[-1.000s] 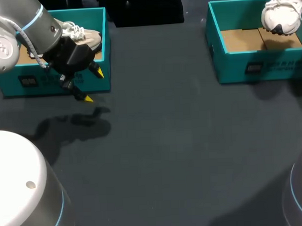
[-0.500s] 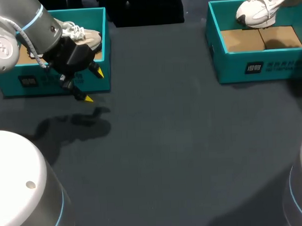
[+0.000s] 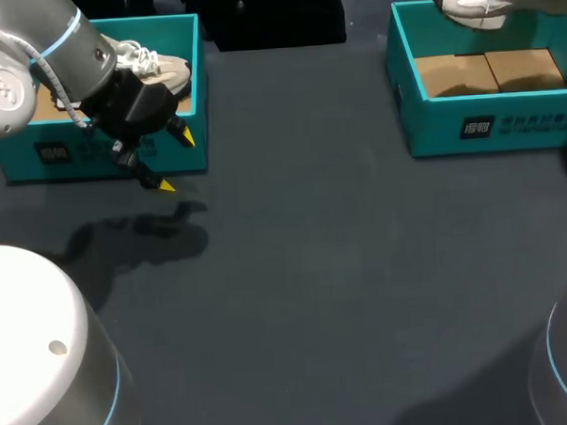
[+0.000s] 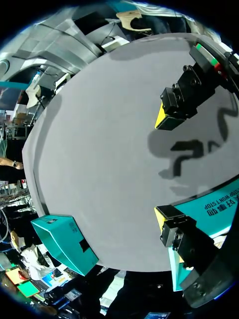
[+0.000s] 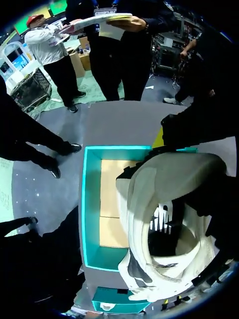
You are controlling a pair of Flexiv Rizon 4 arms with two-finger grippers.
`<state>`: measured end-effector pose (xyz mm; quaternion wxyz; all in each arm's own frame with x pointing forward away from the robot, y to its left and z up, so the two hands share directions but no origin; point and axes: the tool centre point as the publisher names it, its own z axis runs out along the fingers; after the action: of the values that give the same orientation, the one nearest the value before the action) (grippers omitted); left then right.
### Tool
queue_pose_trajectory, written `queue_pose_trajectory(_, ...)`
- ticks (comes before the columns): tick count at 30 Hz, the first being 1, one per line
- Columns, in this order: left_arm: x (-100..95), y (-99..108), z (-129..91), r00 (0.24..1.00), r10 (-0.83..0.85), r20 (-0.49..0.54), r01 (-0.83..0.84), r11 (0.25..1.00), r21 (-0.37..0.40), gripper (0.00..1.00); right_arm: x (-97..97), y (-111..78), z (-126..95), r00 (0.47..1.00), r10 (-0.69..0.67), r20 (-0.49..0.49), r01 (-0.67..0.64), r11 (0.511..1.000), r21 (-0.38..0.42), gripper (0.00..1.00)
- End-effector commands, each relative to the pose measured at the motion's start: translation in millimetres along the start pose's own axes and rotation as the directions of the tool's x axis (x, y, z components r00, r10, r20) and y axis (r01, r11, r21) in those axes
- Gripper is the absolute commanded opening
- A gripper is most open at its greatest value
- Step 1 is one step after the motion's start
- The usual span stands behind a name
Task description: Take the shoe out of the shoebox, open the shoe tongue, remove and reinsert the insole, then place the shoe into the shoebox
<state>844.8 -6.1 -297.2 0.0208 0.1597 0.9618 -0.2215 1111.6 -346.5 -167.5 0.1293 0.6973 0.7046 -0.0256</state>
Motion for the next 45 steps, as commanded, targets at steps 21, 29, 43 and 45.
queue_pose_trajectory(21, 0.0, 0, 0, 1.0, 0.0, 0.0, 0.0, 1.0, -0.003, 1.0, 3.7, -25.3, 44, 0.991, 0.13, 0.007, -0.13, 0.991, -0.044, 0.0)
queue_pose_trajectory(29, 0.0, 0, 0, 1.0, 0.0, 0.0, 0.0, 1.0, -0.003, 1.0, 2.2, -28.4, 61, 0.987, 0.153, 0.045, -0.152, 0.988, -0.032, 0.0)
queue_pose_trajectory(43, 0.0, 0, 0, 1.0, 0.0, 0.0, 0.0, 1.0, -0.003, 1.0, 0.7, -34.2, 77, 0.98, 0.189, 0.065, -0.189, 0.982, -0.014, 0.0)
queue_pose_trajectory(45, 0.0, 0, 0, 1.0, 0.0, 0.0, 0.0, 1.0, -0.003, 1.0, 0.3, -37.9, 86, 0.977, 0.199, 0.076, -0.199, 0.98, -0.01, 0.0)
